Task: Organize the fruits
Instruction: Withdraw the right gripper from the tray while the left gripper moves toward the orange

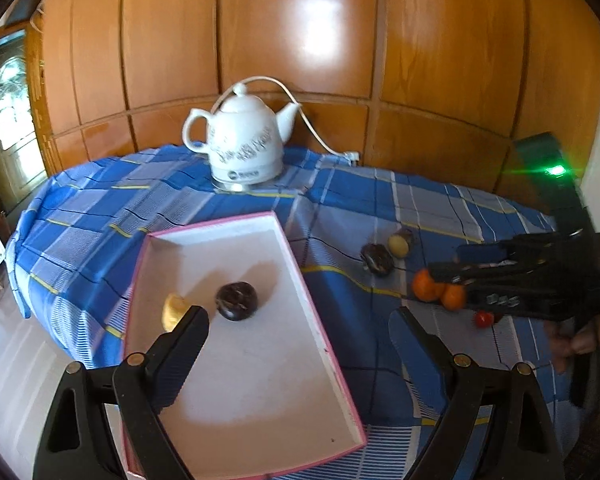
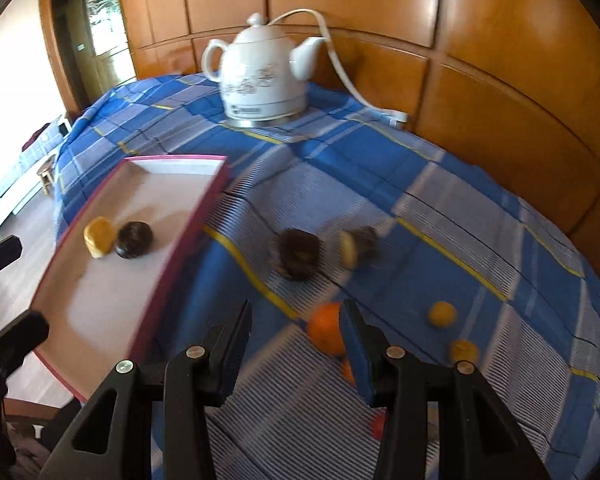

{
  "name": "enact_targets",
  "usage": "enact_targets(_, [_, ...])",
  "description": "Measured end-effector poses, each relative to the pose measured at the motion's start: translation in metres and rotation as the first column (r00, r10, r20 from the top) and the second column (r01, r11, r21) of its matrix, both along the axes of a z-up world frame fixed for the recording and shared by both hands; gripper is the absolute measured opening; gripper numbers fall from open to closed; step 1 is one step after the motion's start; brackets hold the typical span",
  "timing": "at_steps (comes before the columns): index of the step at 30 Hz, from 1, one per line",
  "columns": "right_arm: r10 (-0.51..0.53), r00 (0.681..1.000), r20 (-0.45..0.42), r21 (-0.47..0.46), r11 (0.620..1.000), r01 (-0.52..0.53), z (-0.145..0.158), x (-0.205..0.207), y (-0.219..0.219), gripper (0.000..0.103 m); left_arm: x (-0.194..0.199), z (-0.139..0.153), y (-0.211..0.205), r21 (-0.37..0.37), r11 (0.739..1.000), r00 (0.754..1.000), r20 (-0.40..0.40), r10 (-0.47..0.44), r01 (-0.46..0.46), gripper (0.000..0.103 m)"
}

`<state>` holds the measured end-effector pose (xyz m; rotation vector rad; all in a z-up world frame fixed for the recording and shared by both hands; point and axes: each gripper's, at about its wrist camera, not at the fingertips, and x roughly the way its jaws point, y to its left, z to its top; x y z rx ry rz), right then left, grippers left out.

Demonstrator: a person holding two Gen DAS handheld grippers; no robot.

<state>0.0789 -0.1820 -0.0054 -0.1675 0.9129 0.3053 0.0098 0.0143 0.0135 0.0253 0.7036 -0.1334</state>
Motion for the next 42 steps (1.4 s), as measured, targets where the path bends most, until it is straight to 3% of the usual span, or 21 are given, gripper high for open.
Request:
enact_targets(8, [-0.090,0.996,0.013,-0.057,0.994,0.091,0.011,-0.006,-0.072,0.046,0.023,-0.008,-0.028,0.005,0.997,0.995,-0.058,-0.080,0.080,0.091])
enact_targets(13, [-0.140,0.990,0.018,-0.073,0.987,0.141,0.009,-0.002,-0.110,0.046,0.056,-0.013,-0.048,0.003,0.992,0.986,-0.115,-0.123,0.124,0.081])
enact_targets(21, [-0.210,0.978,-0.018,0.048,0.976,0.210,-0.003,0.005,-0.148,0.046,0.113,-0.037,-0.081,0.079,0.982,0.966,-0.209,-0.154,0.174,0.072])
enact_targets(29, [-0.357,0.916,-0.184,0.166,0.907,0.387,-0.016,0.012,-0.177,0.046,0.157,-0.064,-0.113,0.127,0.977,0.944,-0.305,-0.126,0.171,0.072])
enact_targets(37, [-0.341,0.914,-0.219,0.293,0.871,0.395,-0.008,0.007,-0.185,0.046,0.180,-0.081,-0.119,0.155,0.982,0.935,-0.351,-0.047,0.108,0.073])
enact_targets(42, [-0.315,0.907,-0.279,0.314,0.863,0.396,-0.015,0.010,-0.188,0.046,0.164,-0.070,-0.117,0.147,0.987,0.955,-0.295,-0.018,0.064,0.073])
